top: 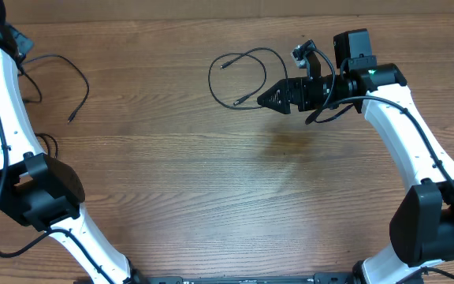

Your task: Untangle cables

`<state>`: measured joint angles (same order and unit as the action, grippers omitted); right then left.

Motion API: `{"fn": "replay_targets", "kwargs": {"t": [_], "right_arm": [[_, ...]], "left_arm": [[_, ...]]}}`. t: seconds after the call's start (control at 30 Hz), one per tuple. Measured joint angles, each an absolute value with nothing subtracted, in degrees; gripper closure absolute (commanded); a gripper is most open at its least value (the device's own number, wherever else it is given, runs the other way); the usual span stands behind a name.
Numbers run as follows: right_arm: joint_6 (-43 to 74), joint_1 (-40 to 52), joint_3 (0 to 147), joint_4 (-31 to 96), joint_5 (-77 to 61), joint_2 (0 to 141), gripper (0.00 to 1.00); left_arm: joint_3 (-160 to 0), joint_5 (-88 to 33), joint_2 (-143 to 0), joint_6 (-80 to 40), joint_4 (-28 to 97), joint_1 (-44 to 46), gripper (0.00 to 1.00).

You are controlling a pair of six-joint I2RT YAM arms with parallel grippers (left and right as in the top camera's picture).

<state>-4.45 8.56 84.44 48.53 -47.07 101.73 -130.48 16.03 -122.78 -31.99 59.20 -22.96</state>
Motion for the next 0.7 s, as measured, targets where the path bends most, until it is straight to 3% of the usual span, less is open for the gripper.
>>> {"fn": "replay_targets", "kwargs": {"t": [0.4, 0.43, 0.5, 0.6, 0.7], "right_arm": [[-4.5, 8.6, 84.4, 48.5, -45.1, 101.7, 0.00], [-4.5, 8.6, 84.4, 48.5, -45.0, 101.7, 0.00], [-4.5, 8.6, 84.4, 48.5, -44.9, 101.7, 0.00], [-4.5, 8.6, 84.4, 48.5, -44.9, 101.7, 0.00], [-4.5, 8.6, 84.4, 48.5, -44.8, 101.7, 0.00]], "left_arm": [[-114.4, 16.6, -122.8, -36.8, 43.2, -19.1, 0.96], [-112.6, 16.6, -122.9, -36.9, 42.0, -18.7, 0.88], [-110.6, 16.7, -123.4, -37.1, 41.1, -18.3, 0.62], [-108.6, 16.9, -124.5, -37.3, 40.5, -18.1, 0.03], [-107.3, 16.9, -125.8, -37.4, 40.5, -18.1, 0.00]]}}
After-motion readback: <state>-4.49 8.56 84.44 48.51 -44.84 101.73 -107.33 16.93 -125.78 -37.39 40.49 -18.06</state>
